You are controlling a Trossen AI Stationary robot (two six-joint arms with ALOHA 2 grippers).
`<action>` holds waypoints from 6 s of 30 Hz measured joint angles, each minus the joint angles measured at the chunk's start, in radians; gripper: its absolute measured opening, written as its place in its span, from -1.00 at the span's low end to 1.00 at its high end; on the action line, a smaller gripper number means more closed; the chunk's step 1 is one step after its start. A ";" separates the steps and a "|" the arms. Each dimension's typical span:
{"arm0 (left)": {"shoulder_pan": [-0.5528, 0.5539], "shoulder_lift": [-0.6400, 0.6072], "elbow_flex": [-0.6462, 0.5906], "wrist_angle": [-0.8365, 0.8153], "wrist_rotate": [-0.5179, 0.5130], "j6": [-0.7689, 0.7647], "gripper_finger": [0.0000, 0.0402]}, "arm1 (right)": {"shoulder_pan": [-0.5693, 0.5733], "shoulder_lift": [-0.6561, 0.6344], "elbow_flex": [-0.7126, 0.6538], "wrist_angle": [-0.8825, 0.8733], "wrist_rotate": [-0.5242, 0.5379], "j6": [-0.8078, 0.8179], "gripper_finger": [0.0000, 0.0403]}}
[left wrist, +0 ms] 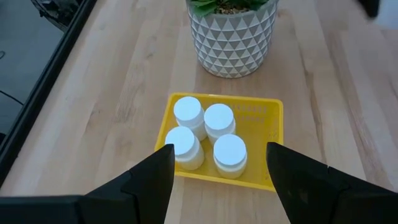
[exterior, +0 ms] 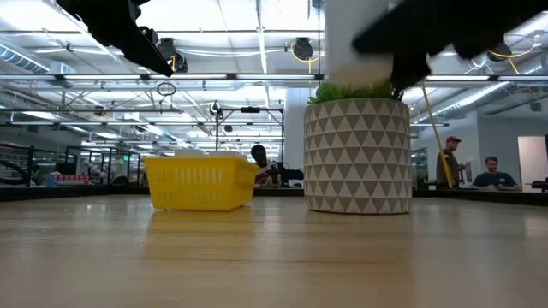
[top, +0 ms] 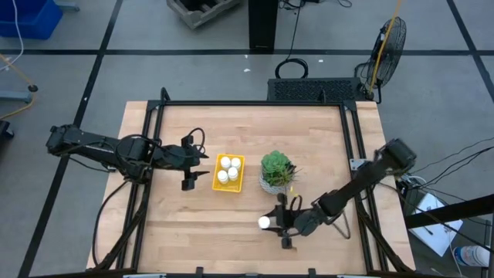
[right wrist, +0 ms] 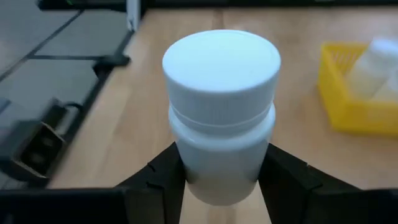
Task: Pick and place pill bottles into a basket
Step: Put the white medicine bottle into the yellow basket
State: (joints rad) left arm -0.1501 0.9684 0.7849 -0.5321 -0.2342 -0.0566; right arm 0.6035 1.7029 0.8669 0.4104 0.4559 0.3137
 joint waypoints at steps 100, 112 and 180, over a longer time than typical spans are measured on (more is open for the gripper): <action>0.190 0.539 0.665 -0.197 0.272 0.312 -0.08 | -0.715 -0.067 0.288 -0.240 -0.719 -0.395 -0.20; 0.176 0.538 0.665 -0.217 0.241 0.328 -0.20 | -0.713 -0.077 0.289 -0.293 -0.719 -0.405 0.06; 0.062 0.404 0.008 0.380 0.285 0.125 -0.20 | -0.635 -1.040 -0.248 -0.436 -0.451 -0.318 0.04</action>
State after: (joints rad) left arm -0.0883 1.3720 0.7930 -0.1522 0.0511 0.0685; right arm -0.0315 0.6628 0.6193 -0.0257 0.0048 -0.0047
